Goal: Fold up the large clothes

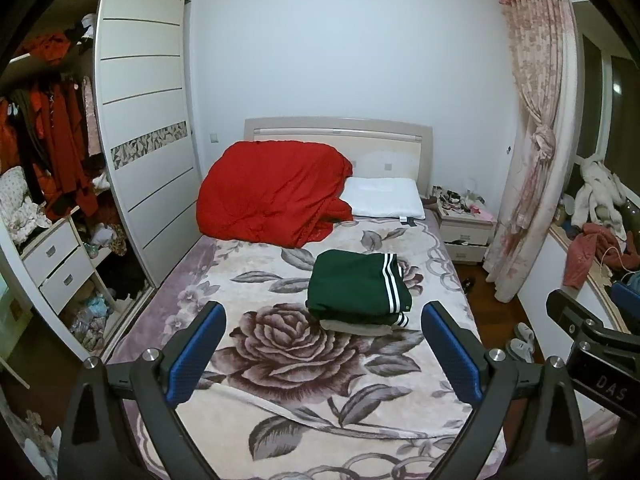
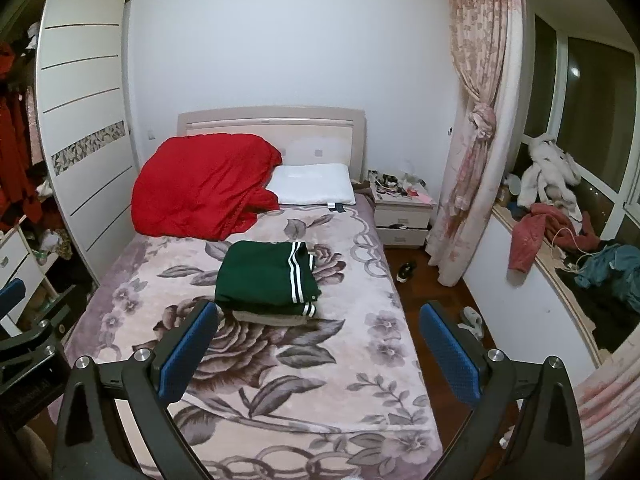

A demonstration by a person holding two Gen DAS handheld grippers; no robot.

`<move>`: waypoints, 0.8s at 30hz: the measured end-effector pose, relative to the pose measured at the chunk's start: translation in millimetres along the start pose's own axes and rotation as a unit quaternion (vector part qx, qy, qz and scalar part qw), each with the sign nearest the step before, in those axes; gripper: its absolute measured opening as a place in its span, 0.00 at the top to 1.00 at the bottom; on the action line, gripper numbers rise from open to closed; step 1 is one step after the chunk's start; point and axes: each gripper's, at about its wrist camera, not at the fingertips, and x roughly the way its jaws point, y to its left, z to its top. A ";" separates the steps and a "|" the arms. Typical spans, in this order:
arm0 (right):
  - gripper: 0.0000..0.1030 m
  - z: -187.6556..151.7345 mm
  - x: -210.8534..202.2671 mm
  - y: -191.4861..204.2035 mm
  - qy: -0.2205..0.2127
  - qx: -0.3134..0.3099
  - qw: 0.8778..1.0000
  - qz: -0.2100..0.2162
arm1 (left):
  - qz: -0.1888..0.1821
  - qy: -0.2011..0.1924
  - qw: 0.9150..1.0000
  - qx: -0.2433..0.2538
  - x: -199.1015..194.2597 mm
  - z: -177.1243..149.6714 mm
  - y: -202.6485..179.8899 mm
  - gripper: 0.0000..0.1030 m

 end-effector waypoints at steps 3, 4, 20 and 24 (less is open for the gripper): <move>0.01 -0.6 0.2 -0.7 0.004 0.002 1.000 0.007 | 0.001 -0.001 1.000 -0.001 -1.3 -0.1 0.3 0.03; 0.01 -1.2 -0.2 -0.5 0.004 0.001 1.000 0.007 | 0.002 -0.002 1.000 0.000 -2.7 -0.5 -0.4 0.03; 0.01 1.9 2.9 -0.6 0.005 0.002 1.000 0.012 | 0.001 -0.006 1.000 0.001 -12.9 -5.2 -6.1 0.03; 0.01 -0.2 1.1 0.6 0.003 0.003 1.000 0.014 | 0.001 -0.010 1.000 0.002 -13.5 -4.4 -6.3 0.03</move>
